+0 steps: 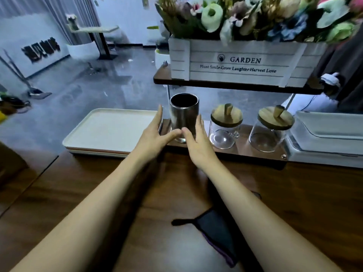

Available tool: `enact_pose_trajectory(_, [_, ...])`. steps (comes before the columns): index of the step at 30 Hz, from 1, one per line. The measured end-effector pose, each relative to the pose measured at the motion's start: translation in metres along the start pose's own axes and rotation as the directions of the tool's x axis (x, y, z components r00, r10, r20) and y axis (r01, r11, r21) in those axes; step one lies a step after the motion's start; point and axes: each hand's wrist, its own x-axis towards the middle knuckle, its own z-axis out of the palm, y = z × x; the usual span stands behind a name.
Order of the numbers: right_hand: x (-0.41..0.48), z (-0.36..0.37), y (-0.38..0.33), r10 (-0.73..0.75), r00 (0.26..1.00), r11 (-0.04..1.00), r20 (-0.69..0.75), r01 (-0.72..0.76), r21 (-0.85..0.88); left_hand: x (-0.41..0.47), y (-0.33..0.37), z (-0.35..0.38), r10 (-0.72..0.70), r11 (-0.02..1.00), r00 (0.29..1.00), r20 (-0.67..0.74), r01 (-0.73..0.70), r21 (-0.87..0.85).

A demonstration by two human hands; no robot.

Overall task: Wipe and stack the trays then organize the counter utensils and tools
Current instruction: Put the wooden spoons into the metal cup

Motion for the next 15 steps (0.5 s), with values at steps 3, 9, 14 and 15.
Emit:
enact_pose_trajectory(3, [0.016, 0.004, 0.003, 0.019, 0.998, 0.999, -0.052, -0.017, 0.027, 0.022, -0.012, 0.004, 0.017, 0.999, 1.000, 0.014, -0.017, -0.034])
enact_pose_trajectory(9, [0.036, 0.008, 0.011, 0.024, 0.997, 0.999, -0.074, -0.021, 0.049, 0.042, -0.024, 0.013, 0.069, 0.993, 0.998, 0.004, -0.068, -0.092])
enact_pose_trajectory(14, [0.021, 0.013, 0.004, -0.016, 0.998, 0.996, -0.054, 0.021, 0.084, 0.019, -0.020, 0.006, 0.103, 0.986, 0.991, -0.081, -0.112, -0.121])
enact_pose_trajectory(15, [0.013, 0.014, 0.003, -0.029, 0.999, 0.992, -0.040, 0.034, 0.123, 0.009, -0.017, 0.004, 0.097, 0.987, 0.990, -0.106, -0.109, -0.121])
